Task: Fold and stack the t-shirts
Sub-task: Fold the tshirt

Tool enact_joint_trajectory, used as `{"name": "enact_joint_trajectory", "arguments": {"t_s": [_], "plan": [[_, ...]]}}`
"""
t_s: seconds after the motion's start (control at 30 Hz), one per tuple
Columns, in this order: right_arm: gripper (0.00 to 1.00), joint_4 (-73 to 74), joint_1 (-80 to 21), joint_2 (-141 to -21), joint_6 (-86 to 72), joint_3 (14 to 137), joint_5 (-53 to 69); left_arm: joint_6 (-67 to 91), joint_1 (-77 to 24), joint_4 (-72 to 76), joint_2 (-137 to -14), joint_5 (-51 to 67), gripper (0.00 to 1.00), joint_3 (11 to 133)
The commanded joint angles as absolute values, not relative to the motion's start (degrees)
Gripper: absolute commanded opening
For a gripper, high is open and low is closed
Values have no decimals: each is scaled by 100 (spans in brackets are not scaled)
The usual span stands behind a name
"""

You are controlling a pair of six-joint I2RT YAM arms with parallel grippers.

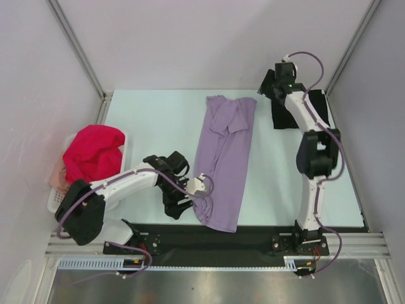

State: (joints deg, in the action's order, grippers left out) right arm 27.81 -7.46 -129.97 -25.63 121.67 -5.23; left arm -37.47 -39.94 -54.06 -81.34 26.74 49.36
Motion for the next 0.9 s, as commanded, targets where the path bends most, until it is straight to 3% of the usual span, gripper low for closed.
{"name": "enact_joint_trajectory", "arguments": {"t_s": [0.0, 0.23, 0.57, 0.73, 0.87], "plan": [[67, 3138, -957, -11227, -2566, 10434, -616, -3613, -3815, -5143, -7612, 1961, 75, 4633], [66, 3331, -1800, -8809, -3286, 6836, -273, -3042, -3630, -4361, -7128, 1512, 76, 4650], [58, 3746, -4304, -6489, -5613, 4264, -62, -2786, -3621, -3788, -6689, 1380, 76, 4236], [56, 3138, -5491, -6503, -6582, 3507, 158, -2751, -3621, -3744, -6583, 1371, 76, 4192], [54, 2980, -5625, -7100, -6408, 3542, 343, -2733, -3621, -3726, -6566, 1327, 76, 4175]]}}
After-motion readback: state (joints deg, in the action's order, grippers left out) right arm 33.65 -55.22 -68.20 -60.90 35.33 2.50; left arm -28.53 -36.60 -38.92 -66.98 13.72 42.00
